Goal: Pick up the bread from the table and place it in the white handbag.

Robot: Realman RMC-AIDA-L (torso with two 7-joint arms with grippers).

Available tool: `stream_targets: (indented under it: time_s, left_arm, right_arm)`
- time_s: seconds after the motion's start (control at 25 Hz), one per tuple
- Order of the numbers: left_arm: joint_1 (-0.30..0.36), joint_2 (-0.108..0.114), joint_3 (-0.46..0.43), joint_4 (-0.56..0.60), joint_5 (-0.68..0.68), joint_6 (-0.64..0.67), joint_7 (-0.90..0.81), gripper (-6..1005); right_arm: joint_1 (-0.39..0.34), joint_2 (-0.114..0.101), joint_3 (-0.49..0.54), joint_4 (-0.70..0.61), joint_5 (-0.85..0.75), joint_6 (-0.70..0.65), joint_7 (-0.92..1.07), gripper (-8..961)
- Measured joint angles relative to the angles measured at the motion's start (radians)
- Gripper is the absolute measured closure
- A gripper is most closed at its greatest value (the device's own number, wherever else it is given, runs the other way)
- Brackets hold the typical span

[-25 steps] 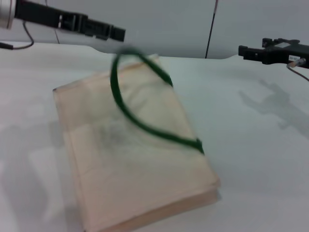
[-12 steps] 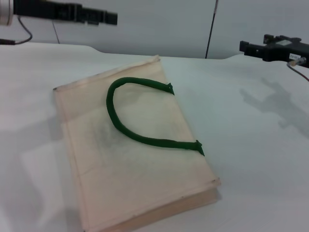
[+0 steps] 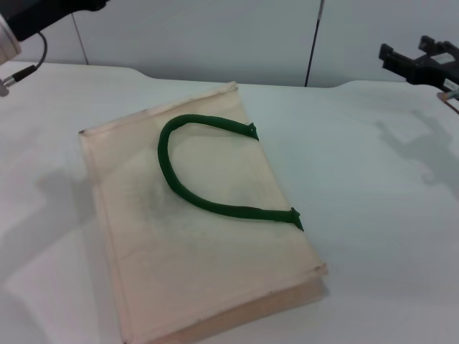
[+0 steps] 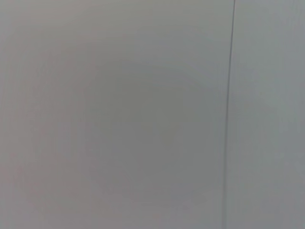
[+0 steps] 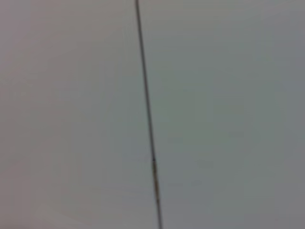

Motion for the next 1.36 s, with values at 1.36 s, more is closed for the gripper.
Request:
stream_targets:
  time_s: [1.36]
  left_arm:
    - [0.191,-0.039,-0.002,0.650,-0.590,-0.150,0.781,122]
  right_arm:
    - [-0.061,0.013,0.006,0.275,0.709,0.240,-0.614,62]
